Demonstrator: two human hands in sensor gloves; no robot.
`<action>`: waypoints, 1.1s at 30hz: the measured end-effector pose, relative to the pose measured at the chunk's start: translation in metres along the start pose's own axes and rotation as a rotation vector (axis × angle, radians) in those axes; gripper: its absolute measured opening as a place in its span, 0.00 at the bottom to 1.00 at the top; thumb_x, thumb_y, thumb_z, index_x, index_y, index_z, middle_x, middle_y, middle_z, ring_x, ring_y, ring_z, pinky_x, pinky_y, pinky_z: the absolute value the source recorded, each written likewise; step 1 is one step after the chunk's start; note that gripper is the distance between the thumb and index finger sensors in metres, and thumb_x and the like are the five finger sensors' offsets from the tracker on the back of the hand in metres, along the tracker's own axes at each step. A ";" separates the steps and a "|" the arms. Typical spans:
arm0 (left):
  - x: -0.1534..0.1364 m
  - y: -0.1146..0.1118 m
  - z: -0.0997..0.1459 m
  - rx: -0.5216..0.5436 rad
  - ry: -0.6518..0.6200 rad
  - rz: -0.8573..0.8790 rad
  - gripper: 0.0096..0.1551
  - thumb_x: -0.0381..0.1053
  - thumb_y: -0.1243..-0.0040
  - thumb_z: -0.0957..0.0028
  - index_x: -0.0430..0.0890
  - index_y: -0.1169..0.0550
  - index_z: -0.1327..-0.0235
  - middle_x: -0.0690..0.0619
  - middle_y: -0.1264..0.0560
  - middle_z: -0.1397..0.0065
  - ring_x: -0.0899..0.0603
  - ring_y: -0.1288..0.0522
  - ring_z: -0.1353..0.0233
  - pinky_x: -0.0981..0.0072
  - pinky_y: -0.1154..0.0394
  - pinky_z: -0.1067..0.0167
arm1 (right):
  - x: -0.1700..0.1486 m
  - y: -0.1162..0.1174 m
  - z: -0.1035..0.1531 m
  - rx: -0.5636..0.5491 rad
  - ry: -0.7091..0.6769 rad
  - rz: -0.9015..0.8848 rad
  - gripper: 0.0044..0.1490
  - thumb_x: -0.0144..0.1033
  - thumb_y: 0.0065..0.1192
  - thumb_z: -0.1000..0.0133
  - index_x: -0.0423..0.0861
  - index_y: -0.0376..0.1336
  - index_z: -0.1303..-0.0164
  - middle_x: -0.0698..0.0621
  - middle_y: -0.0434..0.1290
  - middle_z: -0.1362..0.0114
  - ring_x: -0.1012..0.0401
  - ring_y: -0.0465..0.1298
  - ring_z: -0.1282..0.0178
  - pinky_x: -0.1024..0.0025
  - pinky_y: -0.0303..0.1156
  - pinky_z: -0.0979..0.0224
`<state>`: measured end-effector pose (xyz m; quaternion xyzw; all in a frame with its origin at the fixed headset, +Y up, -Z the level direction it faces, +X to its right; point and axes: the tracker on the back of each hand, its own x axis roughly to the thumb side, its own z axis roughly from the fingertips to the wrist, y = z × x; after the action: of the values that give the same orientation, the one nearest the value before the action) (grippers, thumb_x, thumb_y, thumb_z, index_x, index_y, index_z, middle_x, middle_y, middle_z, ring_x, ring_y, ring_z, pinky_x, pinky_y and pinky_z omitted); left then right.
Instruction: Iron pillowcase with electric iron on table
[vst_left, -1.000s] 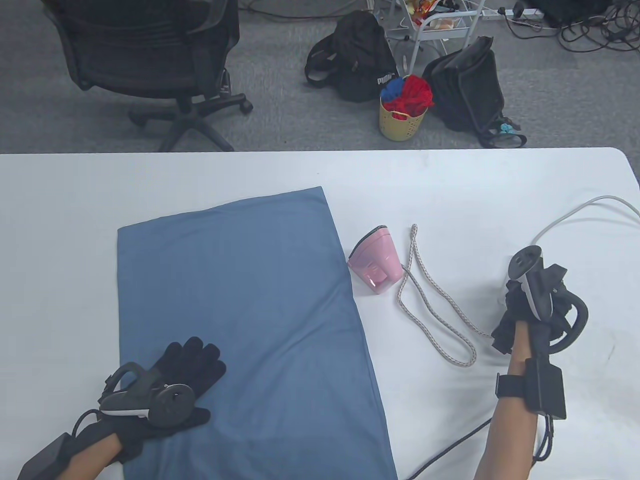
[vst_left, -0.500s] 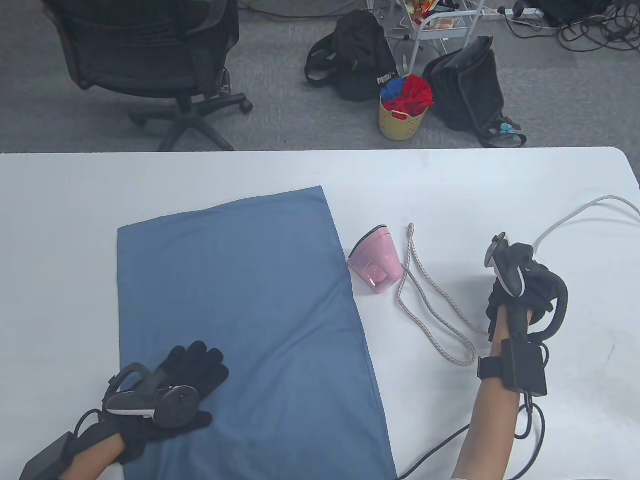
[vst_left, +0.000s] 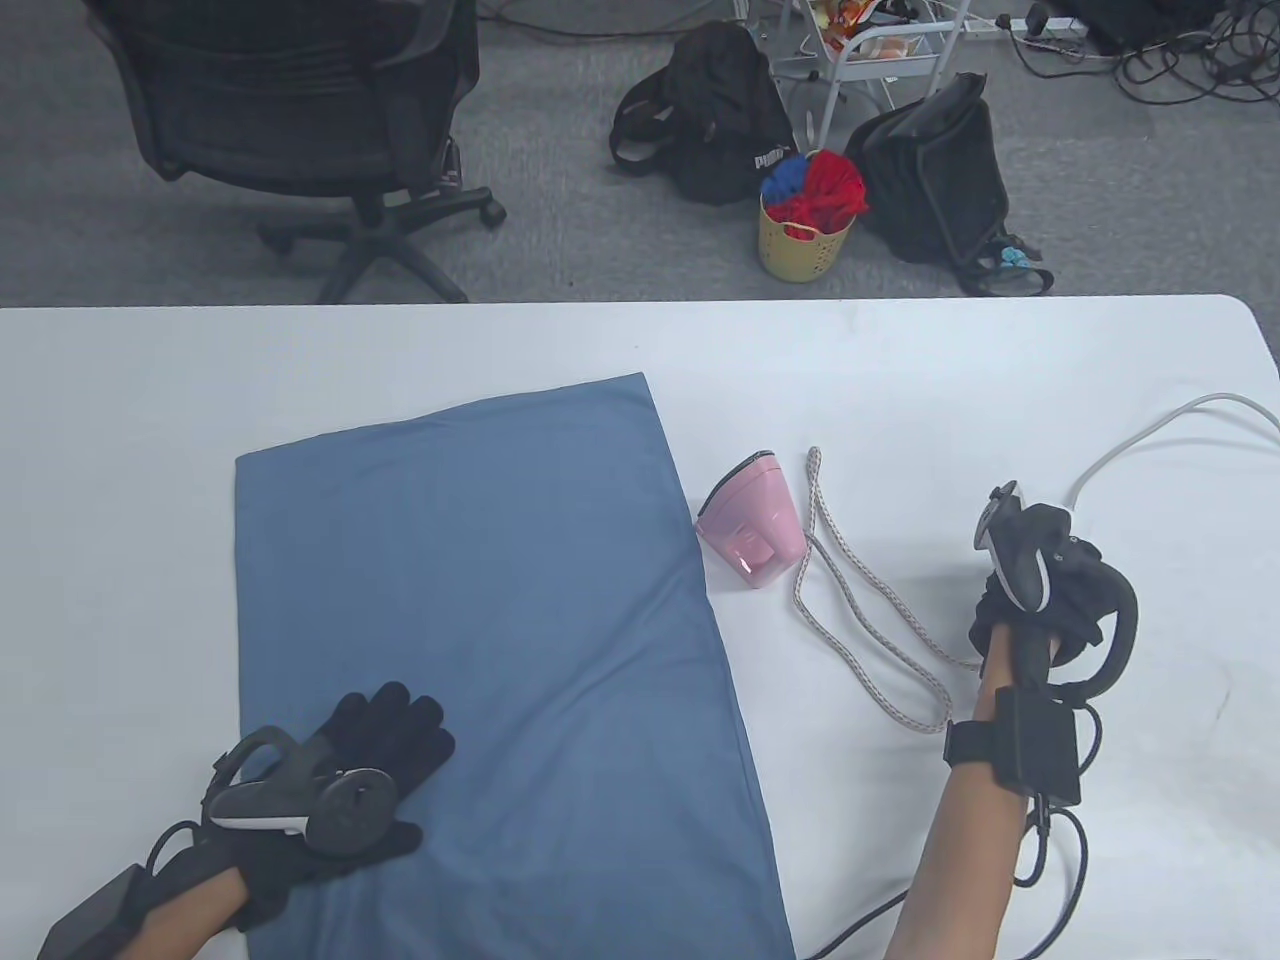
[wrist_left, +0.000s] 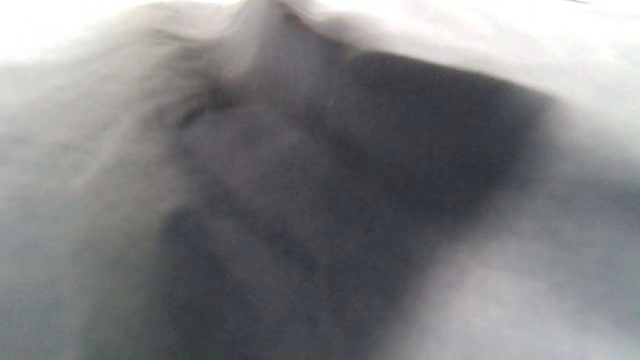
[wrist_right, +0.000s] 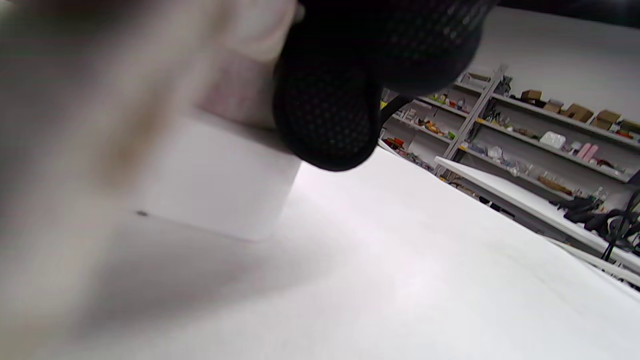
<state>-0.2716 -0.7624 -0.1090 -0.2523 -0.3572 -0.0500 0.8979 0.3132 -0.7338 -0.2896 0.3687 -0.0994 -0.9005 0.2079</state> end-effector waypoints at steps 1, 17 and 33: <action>0.000 0.001 0.000 0.007 -0.001 -0.002 0.50 0.71 0.64 0.47 0.56 0.68 0.24 0.47 0.76 0.16 0.32 0.77 0.20 0.36 0.71 0.25 | 0.000 0.001 0.002 -0.017 -0.017 0.014 0.44 0.53 0.60 0.51 0.46 0.65 0.24 0.46 0.76 0.34 0.64 0.85 0.50 0.62 0.79 0.41; 0.000 0.000 -0.001 -0.010 -0.001 0.002 0.49 0.71 0.64 0.47 0.56 0.68 0.23 0.47 0.76 0.16 0.32 0.77 0.20 0.36 0.71 0.25 | -0.025 -0.009 -0.009 0.031 0.015 -0.285 0.28 0.44 0.67 0.48 0.47 0.74 0.39 0.45 0.81 0.38 0.56 0.87 0.46 0.58 0.80 0.38; 0.002 -0.003 -0.003 -0.012 -0.027 -0.006 0.49 0.70 0.64 0.46 0.56 0.67 0.23 0.48 0.75 0.15 0.33 0.75 0.19 0.39 0.69 0.23 | -0.036 0.020 -0.030 0.283 -0.105 -0.464 0.42 0.54 0.42 0.42 0.58 0.45 0.14 0.49 0.49 0.07 0.41 0.66 0.14 0.38 0.60 0.21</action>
<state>-0.2688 -0.7661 -0.1088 -0.2574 -0.3697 -0.0515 0.8913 0.3637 -0.7367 -0.2822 0.3597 -0.1479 -0.9191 -0.0628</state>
